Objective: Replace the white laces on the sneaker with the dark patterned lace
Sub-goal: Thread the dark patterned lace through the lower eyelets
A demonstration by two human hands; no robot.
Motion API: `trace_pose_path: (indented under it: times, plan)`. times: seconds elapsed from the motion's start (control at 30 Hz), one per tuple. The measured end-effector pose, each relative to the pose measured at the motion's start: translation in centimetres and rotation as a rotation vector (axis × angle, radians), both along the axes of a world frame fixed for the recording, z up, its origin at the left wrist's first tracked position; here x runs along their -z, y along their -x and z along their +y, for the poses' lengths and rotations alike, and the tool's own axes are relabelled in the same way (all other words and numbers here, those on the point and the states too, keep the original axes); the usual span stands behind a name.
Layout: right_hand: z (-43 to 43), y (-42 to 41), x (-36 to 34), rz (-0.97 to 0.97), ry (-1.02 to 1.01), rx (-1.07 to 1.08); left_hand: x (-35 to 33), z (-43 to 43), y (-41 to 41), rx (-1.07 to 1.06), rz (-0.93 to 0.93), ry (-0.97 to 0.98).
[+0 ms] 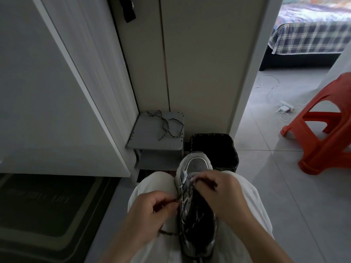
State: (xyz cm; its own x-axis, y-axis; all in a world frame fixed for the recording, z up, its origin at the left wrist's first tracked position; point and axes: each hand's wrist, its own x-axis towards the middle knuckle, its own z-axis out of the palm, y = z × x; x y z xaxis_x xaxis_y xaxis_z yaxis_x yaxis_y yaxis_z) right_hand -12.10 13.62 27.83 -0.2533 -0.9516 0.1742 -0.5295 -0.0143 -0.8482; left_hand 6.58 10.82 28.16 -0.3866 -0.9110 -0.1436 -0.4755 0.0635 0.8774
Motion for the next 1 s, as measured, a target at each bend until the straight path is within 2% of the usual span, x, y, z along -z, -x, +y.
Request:
trace_pose_path:
  times: [0.23, 0.3, 0.4, 0.5, 0.6, 0.73, 1.0]
  plan:
    - [-1.4, 0.3, -0.2, -0.15, 0.051, 0.058, 2.4, 0.8, -0.7, 0.017, -0.169, -0.11]
    - [-1.5, 0.2, 0.0, -0.147, 0.029, 0.021, 2.5, 0.9, -0.3, -0.023, -0.051, -0.199]
    - [-1.4, -0.5, 0.4, -0.102, -0.048, -0.134, 2.0, 0.9, 1.0, -0.127, 0.266, -0.362]
    - [-0.7, -0.3, 0.9, -0.102, -0.024, -0.131, 1.9, 0.5, 2.2, -0.236, 0.397, -0.408]
    - [0.6, 0.4, 1.7, -0.049, 0.02, 0.002, 2.7, -0.1, 3.1, -0.312, 0.376, -0.319]
    - [2.3, 0.5, 3.2, 0.027, 0.056, 0.023, 3.7, -0.1, 3.7, -0.322, 0.332, -0.245]
    - [3.5, 0.0, 5.5, 0.118, 0.088, 0.088, 3.9, 0.3, 4.0, -0.349, 0.422, -0.342]
